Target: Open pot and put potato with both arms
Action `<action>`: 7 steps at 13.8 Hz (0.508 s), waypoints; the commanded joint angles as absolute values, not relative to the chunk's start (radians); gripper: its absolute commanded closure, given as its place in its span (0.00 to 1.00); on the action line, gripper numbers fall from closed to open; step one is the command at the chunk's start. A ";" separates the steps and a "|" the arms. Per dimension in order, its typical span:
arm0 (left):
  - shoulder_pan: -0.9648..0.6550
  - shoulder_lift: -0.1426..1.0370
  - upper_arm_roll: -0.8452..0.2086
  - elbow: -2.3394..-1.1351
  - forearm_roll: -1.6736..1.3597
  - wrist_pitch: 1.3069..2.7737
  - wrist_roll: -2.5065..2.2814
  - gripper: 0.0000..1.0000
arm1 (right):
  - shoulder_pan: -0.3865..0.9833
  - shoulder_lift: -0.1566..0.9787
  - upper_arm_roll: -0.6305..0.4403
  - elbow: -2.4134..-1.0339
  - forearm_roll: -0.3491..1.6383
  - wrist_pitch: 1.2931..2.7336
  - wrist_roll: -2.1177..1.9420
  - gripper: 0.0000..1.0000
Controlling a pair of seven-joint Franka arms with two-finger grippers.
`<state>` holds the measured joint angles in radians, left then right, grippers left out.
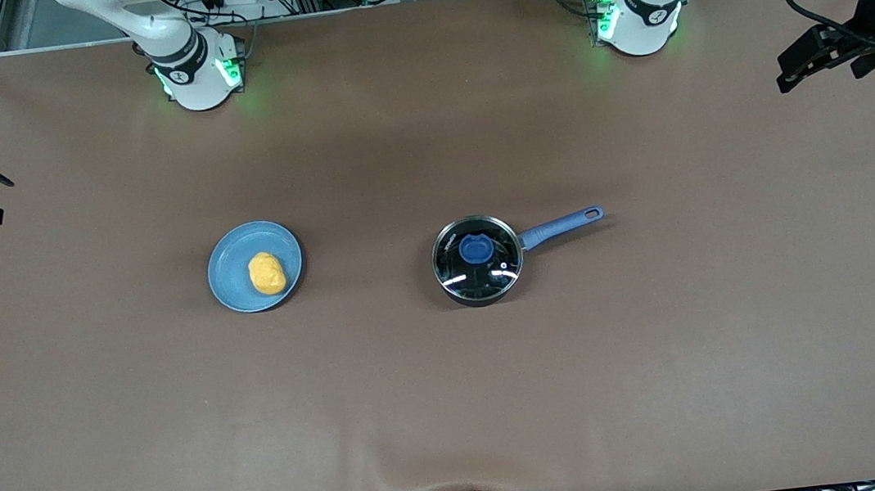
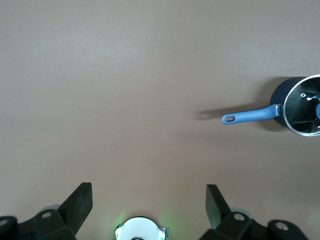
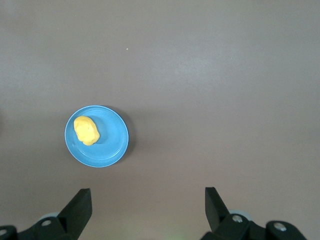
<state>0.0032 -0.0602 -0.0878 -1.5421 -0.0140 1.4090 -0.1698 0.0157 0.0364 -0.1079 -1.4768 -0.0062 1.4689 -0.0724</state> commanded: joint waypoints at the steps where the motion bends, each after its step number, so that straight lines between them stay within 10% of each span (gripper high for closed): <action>1: 0.006 -0.049 -0.091 -1.511 0.006 1.401 -0.175 0.00 | 0.008 0.034 -0.103 -1.479 -0.012 1.466 -0.086 0.00; 7: 0.009 -0.025 -0.086 -1.497 -0.006 1.400 -0.166 0.00 | 0.006 0.034 -0.103 -1.479 -0.011 1.462 -0.086 0.00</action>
<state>0.0056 -0.0424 -0.0838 -1.5317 -0.0139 1.4089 -0.1698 0.0157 0.0364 -0.1079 -1.4775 -0.0062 1.4680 -0.0724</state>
